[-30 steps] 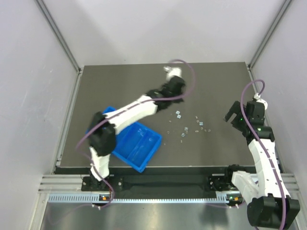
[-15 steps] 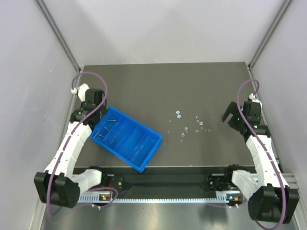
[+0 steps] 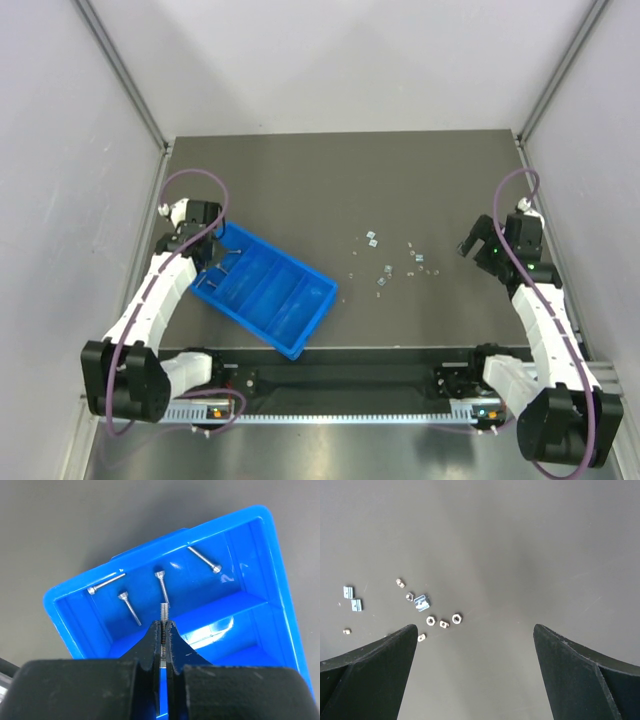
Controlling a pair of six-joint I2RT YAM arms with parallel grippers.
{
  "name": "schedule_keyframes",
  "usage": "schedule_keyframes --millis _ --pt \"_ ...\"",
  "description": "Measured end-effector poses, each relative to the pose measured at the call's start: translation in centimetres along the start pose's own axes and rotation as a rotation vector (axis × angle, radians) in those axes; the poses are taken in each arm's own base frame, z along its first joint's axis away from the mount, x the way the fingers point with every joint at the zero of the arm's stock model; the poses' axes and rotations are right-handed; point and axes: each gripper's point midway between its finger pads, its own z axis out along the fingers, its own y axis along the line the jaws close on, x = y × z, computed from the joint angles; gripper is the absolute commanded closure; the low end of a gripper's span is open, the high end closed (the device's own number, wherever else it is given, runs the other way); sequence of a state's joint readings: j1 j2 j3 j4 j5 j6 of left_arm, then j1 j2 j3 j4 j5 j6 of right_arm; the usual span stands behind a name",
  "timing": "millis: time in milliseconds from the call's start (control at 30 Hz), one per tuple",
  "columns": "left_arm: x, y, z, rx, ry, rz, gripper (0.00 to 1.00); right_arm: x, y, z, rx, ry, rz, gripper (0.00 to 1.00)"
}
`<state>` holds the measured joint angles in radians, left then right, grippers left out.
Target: Sort the screws and nuts into containers
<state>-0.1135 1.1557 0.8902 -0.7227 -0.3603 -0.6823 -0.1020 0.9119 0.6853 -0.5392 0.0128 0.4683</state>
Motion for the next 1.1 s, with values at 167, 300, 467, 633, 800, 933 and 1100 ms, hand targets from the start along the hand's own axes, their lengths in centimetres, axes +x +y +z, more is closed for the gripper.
schedule_keyframes --millis 167,300,467,633,800,933,1100 --pt "0.1 0.2 0.3 -0.017 0.006 -0.001 0.79 0.0 0.0 -0.1 -0.001 -0.006 0.0 0.0" --pt "-0.1 0.0 0.1 -0.006 0.004 -0.001 0.46 -0.4 0.0 -0.5 -0.005 -0.031 0.0 0.0" --pt "-1.3 -1.5 -2.0 0.101 -0.024 -0.016 0.35 -0.6 0.1 -0.8 -0.01 -0.045 -0.004 0.0" --pt "-3.0 -6.2 -6.0 0.291 -0.08 0.026 0.15 -0.6 0.1 -0.8 -0.013 -0.045 -0.016 0.0" --pt "0.6 -15.0 -11.8 0.543 -0.08 0.222 0.16 -0.4 0.1 -0.6 -0.015 -0.031 -0.032 0.0" --pt "4.5 -21.2 -13.0 0.616 -0.049 0.348 0.18 -0.2 0.3 -0.6 -0.032 -0.022 -0.041 0.0" --pt "9.5 -28.0 -12.6 0.649 -0.015 0.509 0.17 -0.2 0.4 -0.7 -0.038 -0.02 -0.052 0.0"
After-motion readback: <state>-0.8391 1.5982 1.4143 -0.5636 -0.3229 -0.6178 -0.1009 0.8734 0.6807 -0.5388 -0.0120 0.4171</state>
